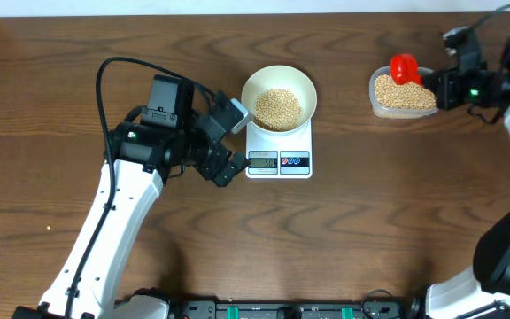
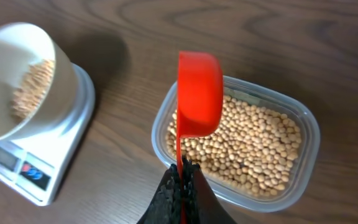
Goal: Scoop item into bowl and weigh 50g on scale
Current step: 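Lower the scoop into the soybean tub with the right gripper, then open the right gripper to release the scoop in the tub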
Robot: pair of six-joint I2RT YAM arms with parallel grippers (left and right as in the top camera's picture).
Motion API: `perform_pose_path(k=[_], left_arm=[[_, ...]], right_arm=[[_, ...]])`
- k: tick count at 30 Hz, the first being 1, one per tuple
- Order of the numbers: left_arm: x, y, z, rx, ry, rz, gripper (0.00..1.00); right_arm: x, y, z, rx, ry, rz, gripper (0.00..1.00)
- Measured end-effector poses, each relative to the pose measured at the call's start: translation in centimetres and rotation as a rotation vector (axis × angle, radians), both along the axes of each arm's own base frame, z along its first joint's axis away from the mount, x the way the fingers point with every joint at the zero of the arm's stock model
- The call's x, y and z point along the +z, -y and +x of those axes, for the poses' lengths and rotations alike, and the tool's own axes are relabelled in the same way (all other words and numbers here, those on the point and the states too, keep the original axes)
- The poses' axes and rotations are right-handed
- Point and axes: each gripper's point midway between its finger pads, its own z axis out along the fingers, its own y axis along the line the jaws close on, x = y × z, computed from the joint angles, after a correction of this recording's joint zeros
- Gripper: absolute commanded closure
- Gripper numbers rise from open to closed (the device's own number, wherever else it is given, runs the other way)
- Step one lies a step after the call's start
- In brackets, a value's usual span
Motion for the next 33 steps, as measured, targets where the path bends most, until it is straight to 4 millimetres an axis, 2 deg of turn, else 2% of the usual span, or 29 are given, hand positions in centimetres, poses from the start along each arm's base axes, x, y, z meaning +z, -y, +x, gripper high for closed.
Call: perform_pose_path(k=[6,14,24,30,33], left_arm=[[0.0,0.0,0.0,0.000,0.000,0.000,0.06],[0.0,0.0,0.0,0.000,0.000,0.000,0.06],[0.0,0.0,0.0,0.000,0.000,0.000,0.06],[0.0,0.0,0.0,0.000,0.000,0.000,0.05],[0.0,0.0,0.0,0.000,0.000,0.000,0.05]], right_arm=[[0.8,-0.9,0.0,-0.032,0.015,-0.196,0.99],[-0.1,-1.1,-0.7,-0.061,-0.038,-0.358,0.99],[-0.5,0.4,-1.2,-0.106,-0.071,-0.434,0.99],[-0.3,0.2,-1.2,-0.105,-0.067,-0.422,0.99],[0.6,0.0,-1.4,-0.115,-0.047,-0.398,0.99]])
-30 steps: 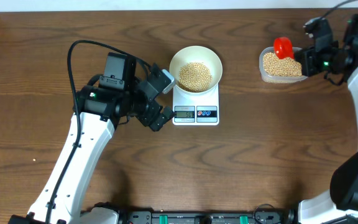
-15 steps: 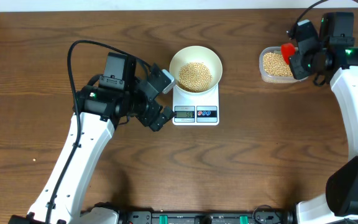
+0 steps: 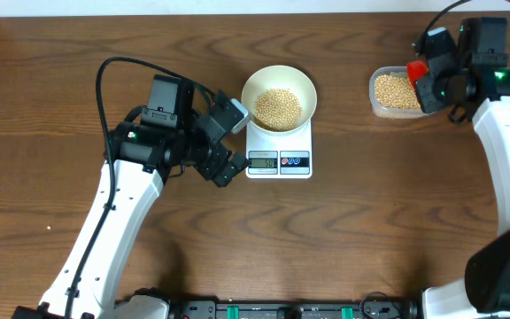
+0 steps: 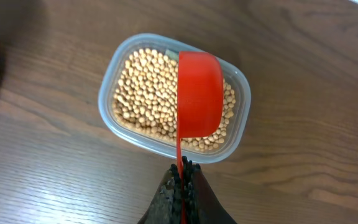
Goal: Scoop item into bowl and weigh 50g on scale
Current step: 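Open the right gripper to release the scoop in the tub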
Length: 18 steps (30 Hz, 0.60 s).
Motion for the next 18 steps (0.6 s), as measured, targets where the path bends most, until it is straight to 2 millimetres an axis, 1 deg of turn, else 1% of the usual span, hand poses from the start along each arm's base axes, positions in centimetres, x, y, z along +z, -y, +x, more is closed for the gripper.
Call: perform_pose_path(k=[5,7,11,13,15,18], left_arm=[[0.0,0.0,0.0,0.000,0.000,0.000,0.06],[0.0,0.0,0.0,0.000,0.000,0.000,0.06],[0.0,0.0,0.0,0.000,0.000,0.000,0.06],[0.0,0.0,0.0,0.000,0.000,0.000,0.06],[0.0,0.0,0.0,0.000,0.000,0.000,0.05],[0.0,0.0,0.0,0.000,0.000,0.000,0.06]], right_arm=[[2.0,0.3,-0.4,-0.089,0.046,0.094,0.99],[2.2,0.8,-0.5,-0.167,0.049,0.168,0.99],[2.1,2.5,-0.8,-0.374,0.035,0.334,0.99],[1.8,3.3,-1.0,-0.482,0.021,0.421,0.99],[0.9,3.7,-1.1,-0.560,-0.008,0.490,0.99],[-1.1,3.4,-1.0,-0.635,-0.072,0.570,0.99]])
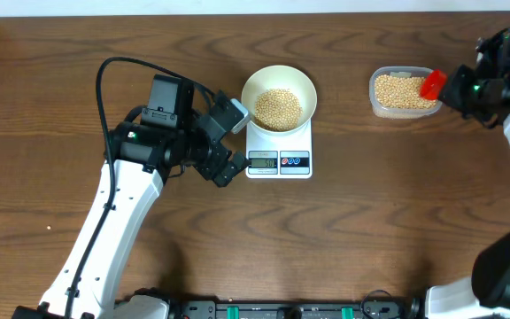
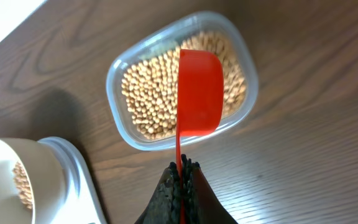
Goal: Scoop item into bowl and weigh 50g on scale
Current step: 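Open the right gripper to release the scoop in the tub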
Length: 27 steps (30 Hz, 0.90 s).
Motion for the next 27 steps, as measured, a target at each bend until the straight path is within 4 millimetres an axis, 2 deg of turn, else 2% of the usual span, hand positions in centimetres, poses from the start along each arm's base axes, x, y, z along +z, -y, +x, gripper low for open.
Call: perform_pose_path(k=[3,6,7,8,12,13,25,27], left_arm=[[0.0,0.0,0.0,0.000,0.000,0.000,0.06],[0.0,0.0,0.0,0.000,0.000,0.000,0.06],[0.0,0.0,0.0,0.000,0.000,0.000,0.06],[0.0,0.0,0.0,0.000,0.000,0.000,0.05],[0.0,0.0,0.0,0.000,0.000,0.000,0.06],[0.0,0.0,0.0,0.000,0.000,0.000,0.05],[0.0,0.0,0.0,0.000,0.000,0.000,0.06],[0.0,0.0,0.0,0.000,0.000,0.000,0.06]], right_arm=[[-2.4,-0.4,0.2,-0.057,-0.069,0.080,0.99],[-3.7,-0.5,0.4,-0.106,-0.105,0.127,0.97],[-3.9,-0.6,0.5,-0.117,-0.109,0.137,0.79],[-3.9,-0.6,0.5,-0.124,-0.111,0.142,0.69],[-3.9,-0.7,0.5,-0.148,-0.119,0.163,0.37],[-4.0,-0.7,0.5,-0.154,-0.121,0.168,0.34],[-4.3,-0.6,-0.3,-0.170,-0.155,0.181,0.27],[-4.4,-0.3,-0.6,-0.179,-0.167,0.184,0.20]])
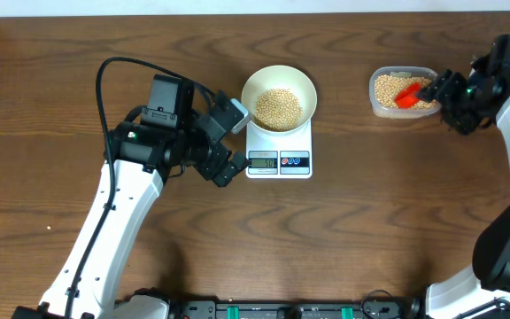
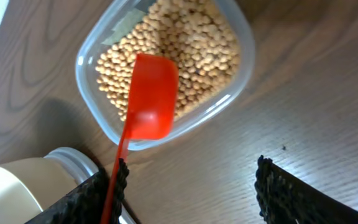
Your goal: Scoop item into bowl and weigh 50g on scale
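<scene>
The red scoop (image 2: 148, 99) lies bowl-down on the soybeans in the clear plastic container (image 2: 244, 46), its thin handle leaning on the left finger (image 2: 114, 186) of my right gripper (image 2: 191, 168). That gripper is open, jaws wide apart, just in front of the container (image 1: 376, 84); overhead, the scoop (image 1: 407, 92) rests inside it. The cream bowl (image 1: 250, 84), part-filled with soybeans (image 1: 278, 106), stands on the white scale (image 1: 279, 161). My left gripper (image 1: 235, 142) is open beside the scale's left edge, holding nothing. The scale's display is too small to read.
A black cable (image 1: 113, 66) loops over the left arm. The table's back edge runs just behind the container and bowl.
My right gripper was shut on the scoop's handle, holding it over the container. Now it is open, and the scoop lies on the beans. The left arm has not moved.
My right gripper held the empty scoop over the container at each earlier moment, seen from changing angles as the wrist shifted around it. Now the scoop rests in the container and the jaws are open. The bowl, scale and left arm stayed put.
</scene>
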Robot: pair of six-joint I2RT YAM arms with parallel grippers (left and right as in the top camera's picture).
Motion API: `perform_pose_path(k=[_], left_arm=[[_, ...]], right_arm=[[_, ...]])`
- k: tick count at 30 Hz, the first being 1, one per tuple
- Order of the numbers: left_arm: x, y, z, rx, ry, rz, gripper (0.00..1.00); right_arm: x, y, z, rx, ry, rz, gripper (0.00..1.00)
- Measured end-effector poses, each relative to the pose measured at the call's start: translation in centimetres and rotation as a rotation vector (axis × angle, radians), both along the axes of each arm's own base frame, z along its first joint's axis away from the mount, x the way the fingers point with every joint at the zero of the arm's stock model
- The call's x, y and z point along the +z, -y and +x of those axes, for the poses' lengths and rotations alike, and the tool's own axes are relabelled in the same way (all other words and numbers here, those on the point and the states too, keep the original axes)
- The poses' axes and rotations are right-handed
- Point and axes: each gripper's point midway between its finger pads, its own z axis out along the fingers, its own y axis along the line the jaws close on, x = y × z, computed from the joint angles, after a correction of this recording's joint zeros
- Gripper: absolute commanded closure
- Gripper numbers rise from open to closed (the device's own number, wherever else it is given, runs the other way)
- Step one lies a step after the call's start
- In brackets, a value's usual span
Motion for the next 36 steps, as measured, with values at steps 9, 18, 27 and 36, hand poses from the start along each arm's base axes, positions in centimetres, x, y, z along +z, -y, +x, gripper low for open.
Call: perform_pose_path(k=[9,18,27,36], left_arm=[[0.0,0.0,0.0,0.000,0.000,0.000,0.06],[0.0,0.0,0.0,0.000,0.000,0.000,0.06],[0.0,0.0,0.0,0.000,0.000,0.000,0.06],[0.0,0.0,0.0,0.000,0.000,0.000,0.05]], right_arm=[[-0.8,1.1,-1.6,-0.025,-0.071,-0.029,0.11],[-1.3,1.9,-2.5,-0.022,-0.114,-0.087,0.03],[-1.3,2.0,-2.5,-0.009,-0.112,-0.101,0.04],[-0.9,1.4,-1.8,0.075,-0.062,-0.096,0.01]])
